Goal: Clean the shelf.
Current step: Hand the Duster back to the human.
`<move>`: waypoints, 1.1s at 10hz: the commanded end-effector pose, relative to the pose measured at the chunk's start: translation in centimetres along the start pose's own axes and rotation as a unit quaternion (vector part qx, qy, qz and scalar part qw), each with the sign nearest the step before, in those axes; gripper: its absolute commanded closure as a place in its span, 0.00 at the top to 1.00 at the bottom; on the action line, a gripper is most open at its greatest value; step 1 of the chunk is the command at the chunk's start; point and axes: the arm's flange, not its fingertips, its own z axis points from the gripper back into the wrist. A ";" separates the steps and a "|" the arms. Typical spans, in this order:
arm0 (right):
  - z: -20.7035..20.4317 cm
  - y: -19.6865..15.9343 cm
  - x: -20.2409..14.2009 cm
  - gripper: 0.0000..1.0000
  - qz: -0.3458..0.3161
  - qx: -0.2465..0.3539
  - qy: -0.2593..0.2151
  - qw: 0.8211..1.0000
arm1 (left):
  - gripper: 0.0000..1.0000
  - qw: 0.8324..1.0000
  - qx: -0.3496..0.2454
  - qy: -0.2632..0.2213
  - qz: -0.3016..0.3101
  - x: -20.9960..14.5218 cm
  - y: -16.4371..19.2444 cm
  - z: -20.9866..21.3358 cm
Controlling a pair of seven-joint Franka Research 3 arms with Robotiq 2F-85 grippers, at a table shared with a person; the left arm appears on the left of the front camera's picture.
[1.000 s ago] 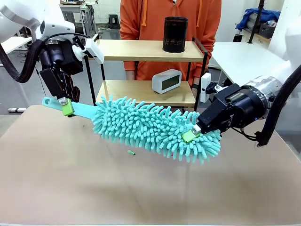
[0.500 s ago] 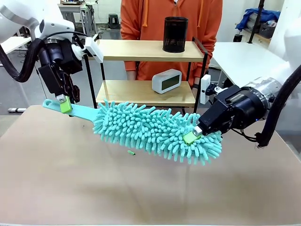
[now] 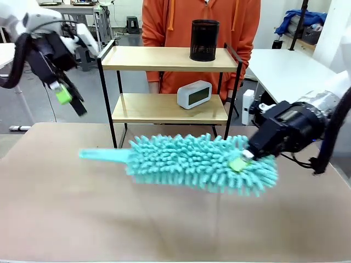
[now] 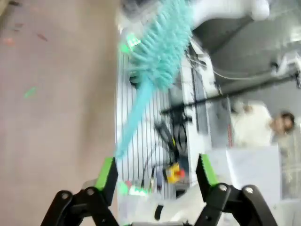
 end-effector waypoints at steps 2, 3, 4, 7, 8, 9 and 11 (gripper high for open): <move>3.8 1.3 -11.0 0.00 -0.049 0.005 0.038 0.998 | 1.00 0.914 0.064 -0.389 0.094 -6.5 -0.2 6.2; 6.4 3.0 -13.9 0.00 -0.041 -0.002 0.025 0.999 | 1.00 0.870 0.061 -0.479 0.100 -9.2 0.2 7.9; 8.3 4.7 -16.4 0.00 -0.015 -0.005 0.001 1.000 | 1.00 0.837 0.062 -0.533 0.106 -11.1 0.9 8.9; 13.4 8.9 -22.9 0.00 0.187 0.069 -0.113 0.973 | 1.00 0.785 0.067 -0.601 0.135 -12.8 3.9 9.6; 15.0 9.3 -24.2 0.00 0.227 0.089 -0.187 0.952 | 1.00 0.792 0.070 -0.586 0.157 -12.4 4.8 9.4; 16.8 9.5 -25.1 0.00 0.251 0.107 -0.281 0.920 | 1.00 0.819 0.056 -0.542 0.177 -11.6 5.7 9.2; 20.6 8.5 -26.4 0.00 0.230 0.121 -0.456 0.851 | 1.00 0.797 0.054 -0.576 0.172 -15.0 5.2 10.8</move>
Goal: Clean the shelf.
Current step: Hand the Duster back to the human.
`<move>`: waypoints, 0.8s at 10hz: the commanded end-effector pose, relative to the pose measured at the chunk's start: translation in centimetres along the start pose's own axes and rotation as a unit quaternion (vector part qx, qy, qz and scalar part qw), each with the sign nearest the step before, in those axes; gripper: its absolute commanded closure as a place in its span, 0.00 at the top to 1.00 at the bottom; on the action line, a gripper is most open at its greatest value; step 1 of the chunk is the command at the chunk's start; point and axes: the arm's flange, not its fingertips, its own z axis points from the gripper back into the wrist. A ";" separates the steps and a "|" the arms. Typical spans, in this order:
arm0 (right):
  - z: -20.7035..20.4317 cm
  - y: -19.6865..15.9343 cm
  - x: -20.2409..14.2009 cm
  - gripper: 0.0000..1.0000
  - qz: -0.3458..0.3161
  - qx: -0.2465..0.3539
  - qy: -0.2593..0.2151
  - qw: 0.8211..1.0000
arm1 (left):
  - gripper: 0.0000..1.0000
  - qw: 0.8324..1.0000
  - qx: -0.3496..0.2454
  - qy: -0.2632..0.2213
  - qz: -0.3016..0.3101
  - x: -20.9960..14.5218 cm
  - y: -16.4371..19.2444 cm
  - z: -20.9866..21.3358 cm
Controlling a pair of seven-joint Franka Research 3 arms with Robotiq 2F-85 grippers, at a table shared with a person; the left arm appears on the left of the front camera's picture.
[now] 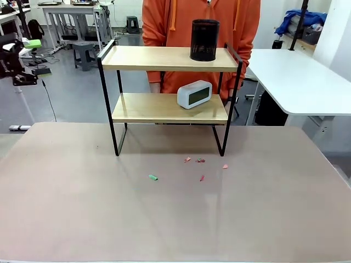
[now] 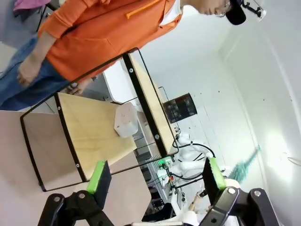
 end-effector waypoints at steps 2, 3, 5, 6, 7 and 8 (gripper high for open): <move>1.5 -4.5 3.0 0.00 -0.034 -0.120 -0.197 0.972 | 1.00 1.000 -0.010 -0.001 -0.003 0.3 -0.4 1.5; 2.4 -6.7 4.2 0.00 -0.067 -0.158 -0.217 0.961 | 1.00 1.000 -0.010 -0.001 -0.003 0.3 -0.4 1.5; 4.9 -11.7 6.7 0.00 -0.141 -0.181 -0.239 0.944 | 1.00 1.000 -0.010 -0.001 -0.003 0.3 -0.4 1.5; 5.5 -13.5 7.3 0.00 -0.164 -0.177 -0.236 0.941 | 1.00 1.000 -0.010 -0.001 -0.003 0.3 -0.4 1.5; 6.0 -15.1 7.8 0.00 -0.193 -0.173 -0.236 0.937 | 1.00 1.000 -0.010 -0.001 -0.003 0.3 -0.4 1.5; 6.2 -16.5 8.1 0.00 -0.212 -0.175 -0.237 0.932 | 1.00 1.000 -0.010 -0.001 -0.003 0.3 -0.4 1.5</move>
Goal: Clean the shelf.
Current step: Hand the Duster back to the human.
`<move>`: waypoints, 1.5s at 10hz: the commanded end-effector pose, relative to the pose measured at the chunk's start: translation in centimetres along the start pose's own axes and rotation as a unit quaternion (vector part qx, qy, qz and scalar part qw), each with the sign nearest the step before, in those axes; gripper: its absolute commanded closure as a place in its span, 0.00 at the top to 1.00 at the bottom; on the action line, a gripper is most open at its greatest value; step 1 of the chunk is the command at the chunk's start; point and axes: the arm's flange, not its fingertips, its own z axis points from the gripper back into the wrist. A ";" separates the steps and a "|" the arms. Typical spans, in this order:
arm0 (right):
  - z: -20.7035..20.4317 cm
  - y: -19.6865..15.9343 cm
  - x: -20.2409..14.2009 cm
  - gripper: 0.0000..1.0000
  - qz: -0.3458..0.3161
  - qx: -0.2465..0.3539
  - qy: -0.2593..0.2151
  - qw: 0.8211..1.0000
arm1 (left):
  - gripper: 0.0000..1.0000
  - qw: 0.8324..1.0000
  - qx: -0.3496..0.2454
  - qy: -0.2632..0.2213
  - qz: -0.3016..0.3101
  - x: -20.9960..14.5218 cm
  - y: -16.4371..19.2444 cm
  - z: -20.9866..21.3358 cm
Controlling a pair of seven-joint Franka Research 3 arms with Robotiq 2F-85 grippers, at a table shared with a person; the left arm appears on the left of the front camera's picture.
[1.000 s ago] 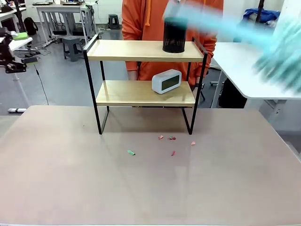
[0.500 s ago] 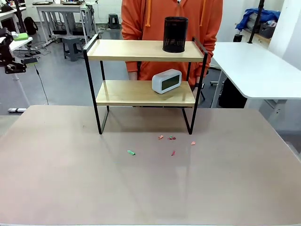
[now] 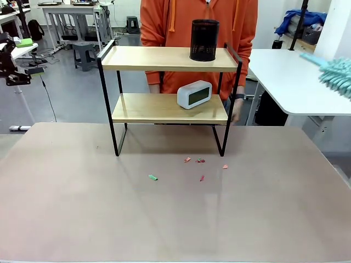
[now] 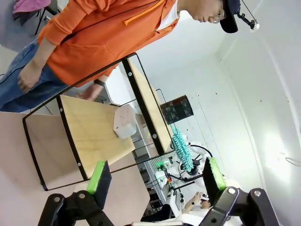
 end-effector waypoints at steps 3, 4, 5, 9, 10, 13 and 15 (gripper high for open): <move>-0.5 -0.9 0.6 0.00 -0.017 0.000 0.005 1.000 | 1.00 1.000 -0.004 0.005 -0.003 0.0 -0.3 0.0; -0.5 -0.9 0.6 0.00 -0.017 0.000 0.005 1.000 | 1.00 1.000 -0.004 0.005 -0.003 0.0 -0.3 0.0; -0.5 -0.9 0.6 0.00 -0.017 0.000 0.005 1.000 | 1.00 1.000 -0.004 0.005 -0.003 0.0 -0.3 0.0; -0.5 -0.9 0.6 0.00 -0.017 0.000 0.005 1.000 | 1.00 1.000 -0.004 0.005 -0.003 0.0 -0.3 0.0; -0.5 -0.9 0.6 0.00 -0.017 0.000 0.005 1.000 | 1.00 1.000 -0.004 0.005 -0.003 0.0 -0.3 0.0; -0.6 -1.1 0.9 0.16 -0.025 0.000 0.008 1.000 | 1.00 1.000 -0.004 0.005 -0.003 0.0 -0.3 0.0; -0.5 -1.1 0.8 0.72 -0.023 0.003 0.013 1.000 | 1.00 1.000 -0.004 0.005 -0.003 0.0 -0.3 0.0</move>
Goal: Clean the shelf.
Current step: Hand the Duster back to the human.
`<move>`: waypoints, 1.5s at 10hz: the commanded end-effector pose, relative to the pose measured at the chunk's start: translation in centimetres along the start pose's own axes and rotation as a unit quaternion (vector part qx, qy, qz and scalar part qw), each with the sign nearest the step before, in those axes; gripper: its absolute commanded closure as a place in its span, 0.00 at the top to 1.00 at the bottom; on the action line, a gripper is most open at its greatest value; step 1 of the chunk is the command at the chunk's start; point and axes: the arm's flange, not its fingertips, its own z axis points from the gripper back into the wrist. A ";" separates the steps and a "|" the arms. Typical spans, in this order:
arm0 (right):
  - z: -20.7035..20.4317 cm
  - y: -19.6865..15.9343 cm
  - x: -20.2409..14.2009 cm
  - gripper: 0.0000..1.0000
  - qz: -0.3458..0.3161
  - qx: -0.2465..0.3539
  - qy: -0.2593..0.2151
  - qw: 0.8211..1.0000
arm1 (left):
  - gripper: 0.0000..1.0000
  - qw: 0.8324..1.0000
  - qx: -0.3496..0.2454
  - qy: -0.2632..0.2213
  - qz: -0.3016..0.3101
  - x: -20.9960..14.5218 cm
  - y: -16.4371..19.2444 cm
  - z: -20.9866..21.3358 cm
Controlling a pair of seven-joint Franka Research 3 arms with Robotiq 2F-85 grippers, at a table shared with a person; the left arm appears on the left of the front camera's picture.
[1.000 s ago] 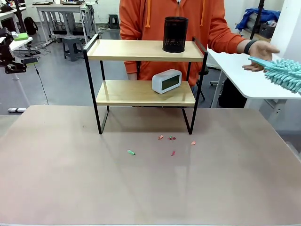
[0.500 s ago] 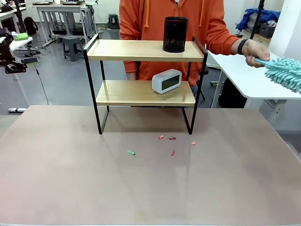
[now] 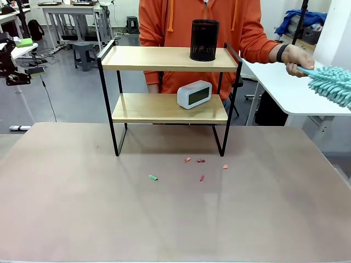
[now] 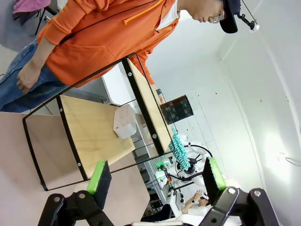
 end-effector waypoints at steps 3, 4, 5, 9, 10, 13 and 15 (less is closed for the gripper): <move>-0.1 0.0 -0.5 1.00 0.004 0.000 0.020 1.000 | 1.00 1.000 -0.004 0.005 -0.003 0.0 -0.3 0.0; -0.4 0.0 -0.6 0.97 0.005 -0.003 0.026 1.000 | 1.00 1.000 -0.004 0.005 -0.003 0.0 -0.3 0.0; -0.9 0.0 -0.8 1.00 0.008 -0.006 0.034 0.999 | 1.00 1.000 0.000 0.000 0.000 0.0 0.0 0.0; -6.0 -1.3 -3.2 1.00 0.048 -0.038 0.123 0.990 | 1.00 0.977 -0.049 0.179 0.106 -2.7 -2.7 -3.0; -8.5 -2.4 -3.7 1.00 0.042 -0.038 0.153 0.987 | 1.00 0.967 -0.033 0.223 0.121 -5.0 -2.6 -4.0; -18.4 -6.1 -4.1 1.00 0.000 -0.042 0.172 0.984 | 1.00 0.942 -0.009 0.300 0.153 -12.4 0.1 -8.0; -23.1 -6.4 -5.2 1.00 -0.020 -0.004 0.160 0.987 | 1.00 0.932 -0.014 0.329 0.151 -14.9 0.8 -10.2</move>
